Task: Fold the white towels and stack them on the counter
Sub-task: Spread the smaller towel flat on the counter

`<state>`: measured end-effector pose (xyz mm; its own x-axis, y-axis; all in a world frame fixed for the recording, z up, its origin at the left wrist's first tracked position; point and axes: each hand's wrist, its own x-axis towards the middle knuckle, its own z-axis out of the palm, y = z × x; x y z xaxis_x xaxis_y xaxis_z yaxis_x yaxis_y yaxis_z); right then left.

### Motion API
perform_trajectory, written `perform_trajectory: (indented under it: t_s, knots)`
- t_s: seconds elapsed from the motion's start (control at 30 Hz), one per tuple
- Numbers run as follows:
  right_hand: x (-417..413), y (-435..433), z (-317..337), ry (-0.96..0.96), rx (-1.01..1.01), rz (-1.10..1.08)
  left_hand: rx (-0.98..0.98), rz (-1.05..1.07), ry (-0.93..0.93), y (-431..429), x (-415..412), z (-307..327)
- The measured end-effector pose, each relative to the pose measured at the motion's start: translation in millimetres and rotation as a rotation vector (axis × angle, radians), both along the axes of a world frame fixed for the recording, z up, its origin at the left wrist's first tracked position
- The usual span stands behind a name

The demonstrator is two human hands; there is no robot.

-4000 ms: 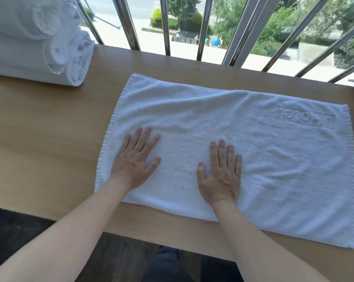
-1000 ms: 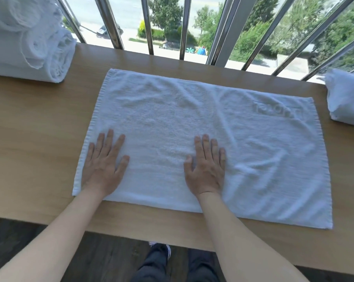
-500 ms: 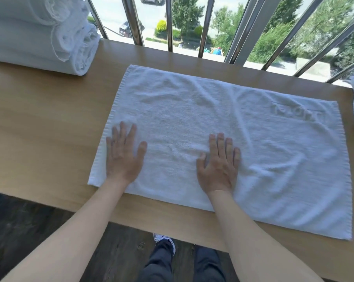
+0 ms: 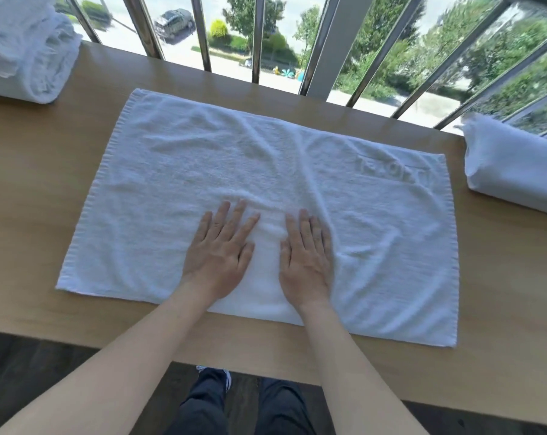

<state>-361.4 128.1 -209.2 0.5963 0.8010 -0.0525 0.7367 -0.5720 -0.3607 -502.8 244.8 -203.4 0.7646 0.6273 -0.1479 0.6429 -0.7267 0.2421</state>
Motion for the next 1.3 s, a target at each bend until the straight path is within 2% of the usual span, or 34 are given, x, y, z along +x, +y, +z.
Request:
perform_trajectory:
  t_s: [0.13,0.27,0.37,0.47,0.63,0.73,0.83,0.9,0.97,1.03,1.13,1.3]
  knots:
    - [33.8,-32.4,2.5,-0.023,-0.065,-0.062,-0.039,0.141,-0.099,-20.0,28.5,10.0]
    - [47.5,-44.7,5.2,0.0,-0.06,-0.047,-0.113,0.0,-0.219,-51.7,94.0,15.0]
    - [71.2,-68.8,7.5,-0.019,-0.115,-0.089,-0.075,-0.062,-0.096,-62.7,112.2,5.7]
    - [114.3,-109.8,11.8,-0.04,-0.158,-0.189,-0.03,-0.044,-0.059,-62.2,109.0,-0.1]
    - [156.3,-120.6,17.9,-0.001,-0.112,-0.32,-0.043,0.053,-0.159,-65.4,139.0,8.3]
    - [153.7,-73.3,21.6,0.009,-0.002,-0.18,-0.032,0.203,-0.143,-46.9,166.7,6.1]
    - [146.6,-13.8,21.2,0.024,0.079,0.065,-0.037,0.282,-0.033,-30.5,181.0,-2.0]
    - [146.8,16.6,16.3,0.038,0.047,0.199,-0.015,0.269,0.012,-29.3,183.7,-3.9]
    - [157.0,31.3,9.6,0.001,-0.04,0.237,0.022,0.252,0.045,-30.8,183.5,-3.4]
    - [177.9,34.4,6.0,-0.046,-0.079,0.2,0.058,0.231,0.082,-30.6,183.7,-3.1]
    - [218.1,28.0,4.7,-0.07,-0.128,0.037,0.058,0.22,0.1,-29.6,184.8,-1.3]
    - [263.3,15.7,6.9,-0.032,-0.238,-0.203,0.076,0.162,0.107,-29.4,185.0,-2.1]
